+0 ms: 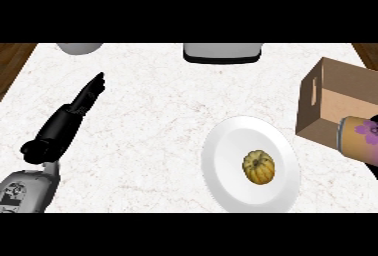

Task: Pick the can from the plate and place it in the cardboard box

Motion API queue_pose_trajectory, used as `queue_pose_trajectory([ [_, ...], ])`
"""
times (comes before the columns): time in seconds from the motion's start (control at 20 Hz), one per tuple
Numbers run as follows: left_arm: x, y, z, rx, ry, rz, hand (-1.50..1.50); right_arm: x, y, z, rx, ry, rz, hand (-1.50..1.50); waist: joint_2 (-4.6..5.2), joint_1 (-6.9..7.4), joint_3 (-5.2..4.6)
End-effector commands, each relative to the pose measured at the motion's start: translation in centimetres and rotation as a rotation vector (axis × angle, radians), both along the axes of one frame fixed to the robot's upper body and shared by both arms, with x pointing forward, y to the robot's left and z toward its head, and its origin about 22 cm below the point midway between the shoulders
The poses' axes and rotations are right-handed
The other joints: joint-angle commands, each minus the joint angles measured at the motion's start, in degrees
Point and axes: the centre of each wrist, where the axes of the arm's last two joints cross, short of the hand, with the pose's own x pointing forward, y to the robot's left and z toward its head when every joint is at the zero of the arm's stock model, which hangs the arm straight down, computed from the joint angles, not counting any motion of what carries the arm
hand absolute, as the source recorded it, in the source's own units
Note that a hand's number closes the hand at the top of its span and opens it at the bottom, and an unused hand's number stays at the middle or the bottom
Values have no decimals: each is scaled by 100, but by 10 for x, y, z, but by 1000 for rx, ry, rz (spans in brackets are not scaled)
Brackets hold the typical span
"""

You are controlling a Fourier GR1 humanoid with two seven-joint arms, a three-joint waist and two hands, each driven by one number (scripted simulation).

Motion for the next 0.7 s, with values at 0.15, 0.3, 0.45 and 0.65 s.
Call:
queue_pose_trajectory([
  [0.15, 6, -5, 14, -3, -9, -11, 0, 47, -73, 19, 24, 27, -127, 150, 6, 57, 5],
  [0.3, 4, -6, -5, 9, -10, -13, 0, 61, -89, 15, -126, 93, -161, 150, 33, 91, 4],
  [0.45, 17, -9, 9, 0, -25, -22, 0, 74, -112, 26, -189, 211, -169, 150, 67, 142, 5],
  [0.65, 10, -13, 9, -1, -17, -30, 0, 82, -127, -2, -287, 401, -173, 150, 53, 200, 9],
])
